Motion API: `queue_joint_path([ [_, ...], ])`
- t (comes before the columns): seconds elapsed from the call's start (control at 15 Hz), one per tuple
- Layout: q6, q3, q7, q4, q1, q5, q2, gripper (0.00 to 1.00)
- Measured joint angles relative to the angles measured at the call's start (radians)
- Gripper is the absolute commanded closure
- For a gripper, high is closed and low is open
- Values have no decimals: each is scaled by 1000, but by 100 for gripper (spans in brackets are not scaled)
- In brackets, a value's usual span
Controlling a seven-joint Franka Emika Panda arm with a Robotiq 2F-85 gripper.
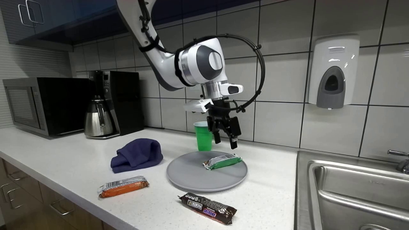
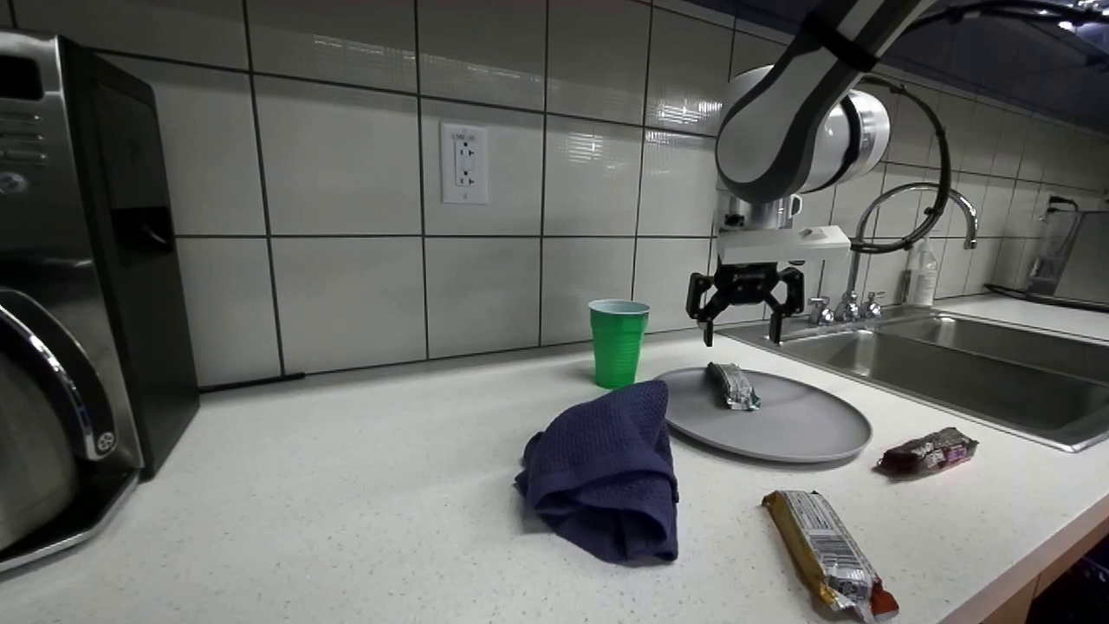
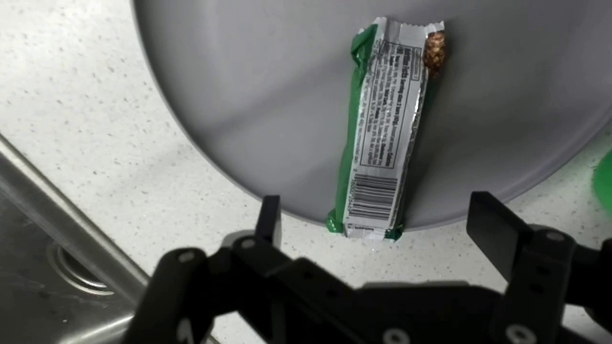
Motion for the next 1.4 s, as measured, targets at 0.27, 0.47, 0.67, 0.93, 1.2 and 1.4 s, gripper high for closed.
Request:
queue_joint_path([
  [0.27,1,0,0,0,1,0,8,0],
  [0.47,1,0,0,0,1,0,8,0],
  [0.67,1,0,0,0,1,0,8,0],
  [0.93,1,0,0,0,1,0,8,0],
  [1.2,1,-1,15,-1,1,-2,9,0],
  [1.4,1,-5,54,-10,3,-2,5,0],
])
